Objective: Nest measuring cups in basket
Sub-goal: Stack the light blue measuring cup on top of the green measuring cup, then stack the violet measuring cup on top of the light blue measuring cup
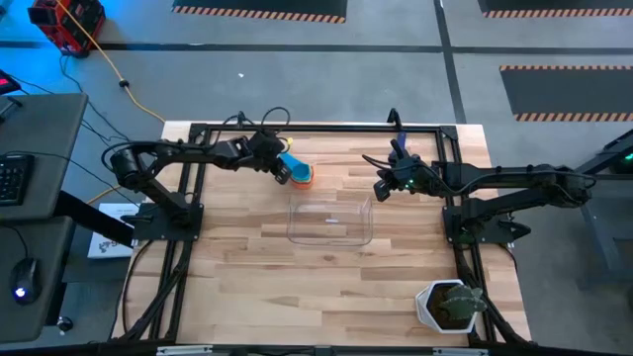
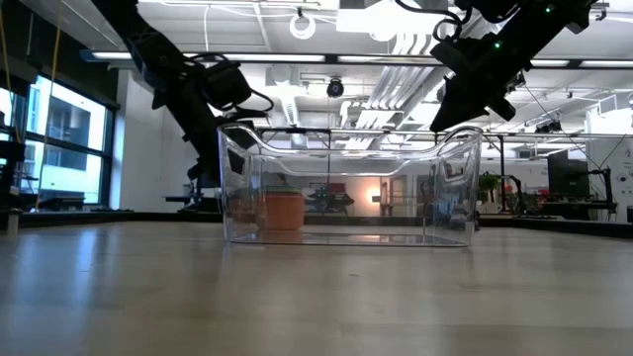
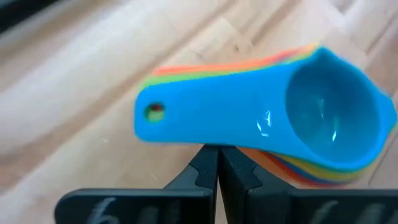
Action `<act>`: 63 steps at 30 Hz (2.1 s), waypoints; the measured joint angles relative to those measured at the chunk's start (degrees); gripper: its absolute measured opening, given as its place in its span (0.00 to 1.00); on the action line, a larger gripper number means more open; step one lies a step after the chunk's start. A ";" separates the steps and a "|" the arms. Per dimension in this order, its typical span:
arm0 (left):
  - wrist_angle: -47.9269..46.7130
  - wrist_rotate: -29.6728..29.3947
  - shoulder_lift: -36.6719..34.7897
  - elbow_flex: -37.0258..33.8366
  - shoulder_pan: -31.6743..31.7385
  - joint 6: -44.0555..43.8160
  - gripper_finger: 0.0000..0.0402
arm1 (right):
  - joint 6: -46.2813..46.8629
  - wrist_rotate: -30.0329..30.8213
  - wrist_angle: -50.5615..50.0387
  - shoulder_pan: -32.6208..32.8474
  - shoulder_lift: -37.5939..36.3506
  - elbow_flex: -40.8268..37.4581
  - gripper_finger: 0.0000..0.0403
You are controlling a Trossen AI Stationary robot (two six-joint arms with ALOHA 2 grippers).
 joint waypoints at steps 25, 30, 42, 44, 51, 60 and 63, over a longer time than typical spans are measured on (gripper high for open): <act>0.70 2.97 -20.13 1.64 7.46 3.18 0.00 | 5.06 1.41 4.14 -7.30 0.12 2.55 0.00; 4.94 3.04 -27.86 1.66 8.52 3.48 0.00 | 5.40 -3.01 0.89 -18.53 2.77 8.66 0.00; 0.75 9.22 -39.48 1.66 8.76 3.05 0.00 | 9.48 -7.98 -12.26 -31.02 14.75 12.69 0.28; -0.21 9.22 -40.34 1.66 8.76 3.07 0.00 | 12.84 -5.63 -12.48 -31.11 14.75 10.21 0.36; -0.53 9.32 -41.89 1.66 8.98 3.07 0.00 | 29.14 1.92 -3.85 -31.10 14.75 -0.91 0.44; -0.62 10.75 -41.86 1.66 8.98 3.07 0.00 | 33.05 0.35 12.02 -32.26 19.63 -8.72 0.05; -0.62 10.74 -41.88 1.66 8.98 3.06 0.00 | 32.56 0.94 14.68 -32.27 23.08 -7.77 0.04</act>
